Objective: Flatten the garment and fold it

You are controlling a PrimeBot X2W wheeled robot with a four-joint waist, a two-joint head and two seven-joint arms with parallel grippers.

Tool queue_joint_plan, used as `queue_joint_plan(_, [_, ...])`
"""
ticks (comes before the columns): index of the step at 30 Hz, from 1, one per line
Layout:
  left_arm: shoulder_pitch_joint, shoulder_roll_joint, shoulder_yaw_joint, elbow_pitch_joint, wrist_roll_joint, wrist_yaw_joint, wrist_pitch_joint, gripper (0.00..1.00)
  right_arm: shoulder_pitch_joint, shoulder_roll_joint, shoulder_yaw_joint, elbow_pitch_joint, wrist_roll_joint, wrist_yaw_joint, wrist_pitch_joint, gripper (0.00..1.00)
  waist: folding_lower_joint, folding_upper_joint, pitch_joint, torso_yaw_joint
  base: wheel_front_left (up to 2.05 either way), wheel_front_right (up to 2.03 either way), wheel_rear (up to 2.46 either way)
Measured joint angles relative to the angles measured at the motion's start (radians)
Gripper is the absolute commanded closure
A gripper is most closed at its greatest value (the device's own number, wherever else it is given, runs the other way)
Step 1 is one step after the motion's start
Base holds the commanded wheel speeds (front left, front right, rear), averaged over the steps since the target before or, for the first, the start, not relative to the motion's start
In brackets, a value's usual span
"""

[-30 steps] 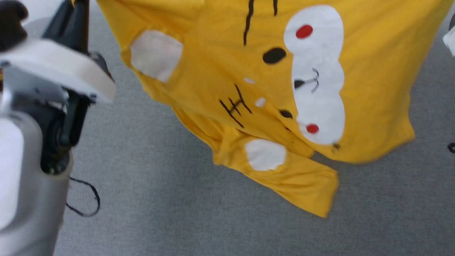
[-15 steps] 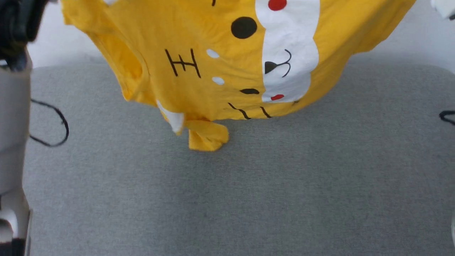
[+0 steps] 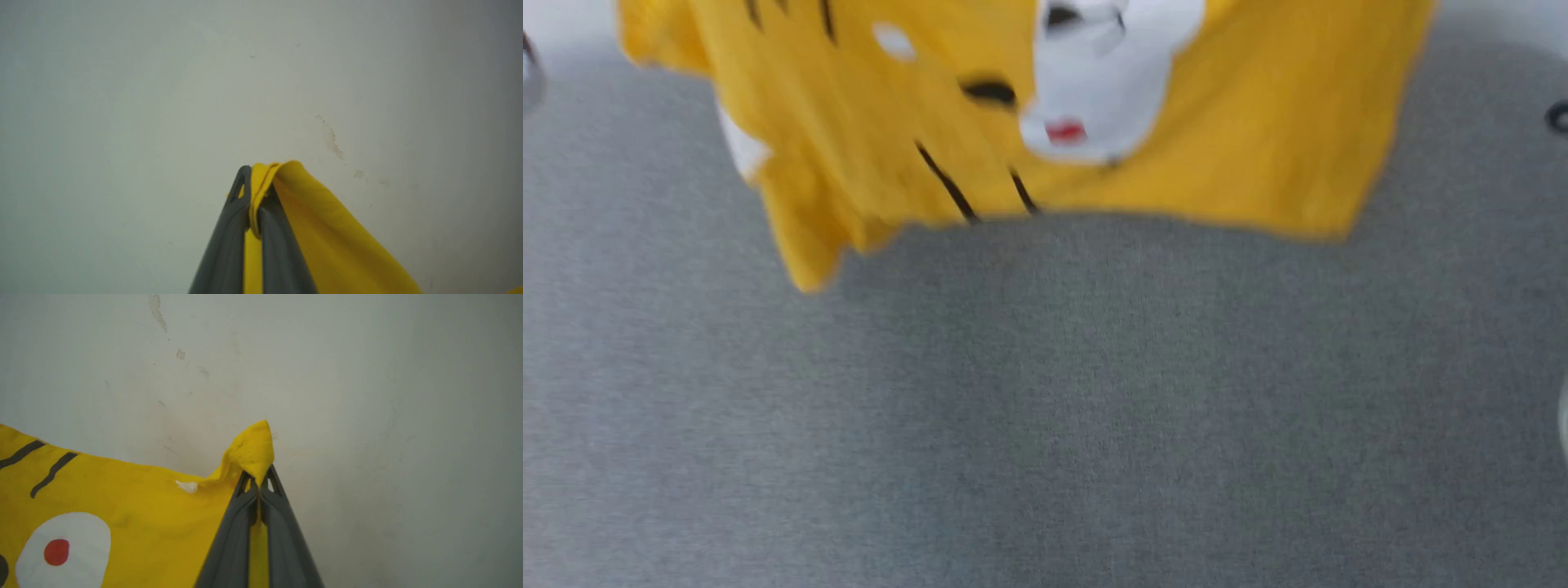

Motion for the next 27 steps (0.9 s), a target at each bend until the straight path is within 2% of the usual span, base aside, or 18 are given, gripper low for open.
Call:
queue_joint_plan(6, [-0.2,-0.011,0.004,0.095,0.039,0.009,-0.136,1.0,-0.163,0.006,0.015,0.095,-0.045,0.0,-0.105,1.0,0.0002,0.0,0.128,-0.024,0.0,0.0,0.0])
queue_joint_plan(12, [-0.3,-0.036,0.005,0.155,0.048,0.003,-0.257,1.0,-0.262,-0.016,0.005,0.197,-0.075,0.0,-0.197,1.0,0.0001,0.0,0.253,-0.046,0.0,0.0,0.0])
queue_joint_plan(18, [-0.331,-0.053,-0.005,0.179,0.043,-0.039,-0.396,1.0,-0.293,-0.068,0.017,0.252,-0.096,0.0,-0.284,1.0,0.0,0.0,0.369,-0.056,0.0,0.0,0.0])
queue_joint_plan(22, [-0.314,-0.051,-0.01,0.188,0.04,-0.048,-0.48,1.0,-0.293,-0.087,0.036,0.278,-0.096,0.0,-0.335,1.0,0.0,0.0,0.441,-0.054,0.0,0.0,0.0])
queue_joint_plan(27, [-0.25,-0.047,0.007,0.188,0.009,-0.043,-0.524,1.0,-0.287,-0.106,0.082,0.286,-0.067,0.0,-0.382,1.0,0.0001,0.0,0.51,-0.042,0.0,0.0,0.0])
